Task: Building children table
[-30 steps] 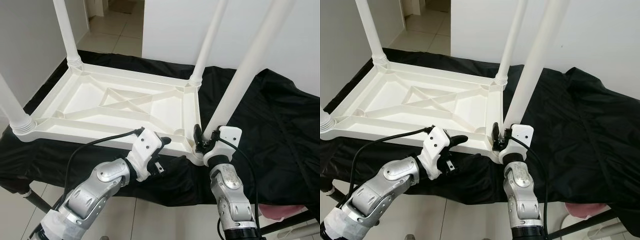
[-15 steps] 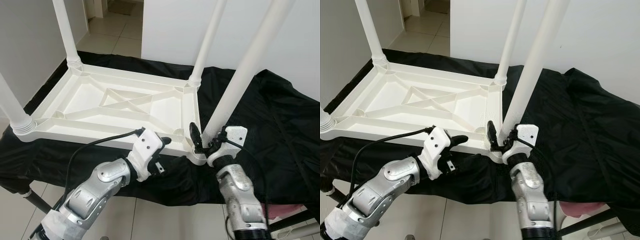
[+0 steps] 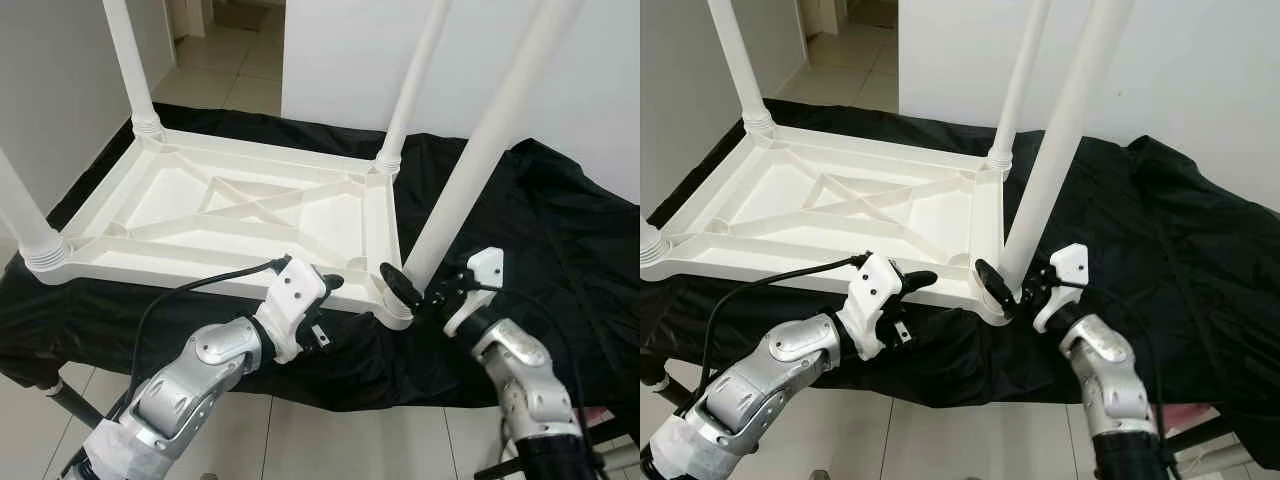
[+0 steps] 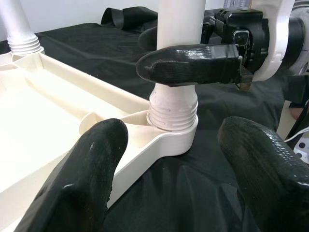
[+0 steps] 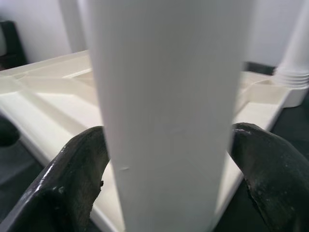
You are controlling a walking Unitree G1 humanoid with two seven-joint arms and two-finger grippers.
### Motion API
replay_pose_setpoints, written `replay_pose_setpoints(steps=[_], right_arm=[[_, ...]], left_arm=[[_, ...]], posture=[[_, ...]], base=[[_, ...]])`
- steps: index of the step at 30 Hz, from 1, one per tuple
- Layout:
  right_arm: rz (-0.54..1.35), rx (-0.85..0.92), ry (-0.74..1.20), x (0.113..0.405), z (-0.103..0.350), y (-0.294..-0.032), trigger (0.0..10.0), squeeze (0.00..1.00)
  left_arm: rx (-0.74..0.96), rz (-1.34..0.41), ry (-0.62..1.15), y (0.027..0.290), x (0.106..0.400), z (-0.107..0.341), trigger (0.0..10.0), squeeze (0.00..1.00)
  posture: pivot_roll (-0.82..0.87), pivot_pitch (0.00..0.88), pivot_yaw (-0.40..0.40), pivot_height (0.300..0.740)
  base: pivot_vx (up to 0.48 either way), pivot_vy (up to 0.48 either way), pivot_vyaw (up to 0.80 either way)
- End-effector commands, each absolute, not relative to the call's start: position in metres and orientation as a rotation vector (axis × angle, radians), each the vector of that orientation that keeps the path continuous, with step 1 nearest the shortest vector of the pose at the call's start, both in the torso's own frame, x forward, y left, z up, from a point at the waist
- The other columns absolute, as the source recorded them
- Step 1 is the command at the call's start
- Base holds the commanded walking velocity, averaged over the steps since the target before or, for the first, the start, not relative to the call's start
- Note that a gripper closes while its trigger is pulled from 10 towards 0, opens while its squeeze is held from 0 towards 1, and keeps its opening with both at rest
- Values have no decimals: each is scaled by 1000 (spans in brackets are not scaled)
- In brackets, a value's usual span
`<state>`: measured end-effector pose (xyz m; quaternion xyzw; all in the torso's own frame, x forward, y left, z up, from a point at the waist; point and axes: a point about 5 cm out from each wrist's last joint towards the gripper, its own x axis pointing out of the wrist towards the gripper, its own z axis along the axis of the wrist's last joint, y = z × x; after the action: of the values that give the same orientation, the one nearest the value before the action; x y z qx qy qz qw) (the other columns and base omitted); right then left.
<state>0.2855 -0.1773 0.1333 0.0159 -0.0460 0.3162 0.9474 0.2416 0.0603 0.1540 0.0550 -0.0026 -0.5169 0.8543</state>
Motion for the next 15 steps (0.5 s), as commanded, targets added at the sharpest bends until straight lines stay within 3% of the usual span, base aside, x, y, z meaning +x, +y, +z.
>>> replay_pose_setpoints(steps=[1,8,9,11,12,15], right_arm=[[684,21,-53,289,125,-177,10000,0],[715,11,-41,295,123,-176,10000,0],[723,3,-39,298,122,-175,5961,0],[733,0,-39,300,122,-176,5961,0],[737,-4,-34,301,121,-178,0,0],[744,-4,-23,302,118,-181,0,0]], left_arm=[[138,-1179,-8,55,238,154,10000,0],[146,-1169,-16,54,240,155,10000,0],[148,-1161,-21,55,242,156,10000,0],[150,-1156,-25,55,242,156,10000,0],[161,-1141,-36,55,243,157,10000,0],[171,-1127,-45,56,244,157,10000,0]], posture=[[10,0,-83,740],[12,0,-80,740],[15,0,-83,740],[15,0,-83,740],[22,0,-87,740],[26,0,-90,740]], base=[[0,0,0],[0,0,0],[0,0,0],[0,0,0],[0,0,0],[0,0,0]])
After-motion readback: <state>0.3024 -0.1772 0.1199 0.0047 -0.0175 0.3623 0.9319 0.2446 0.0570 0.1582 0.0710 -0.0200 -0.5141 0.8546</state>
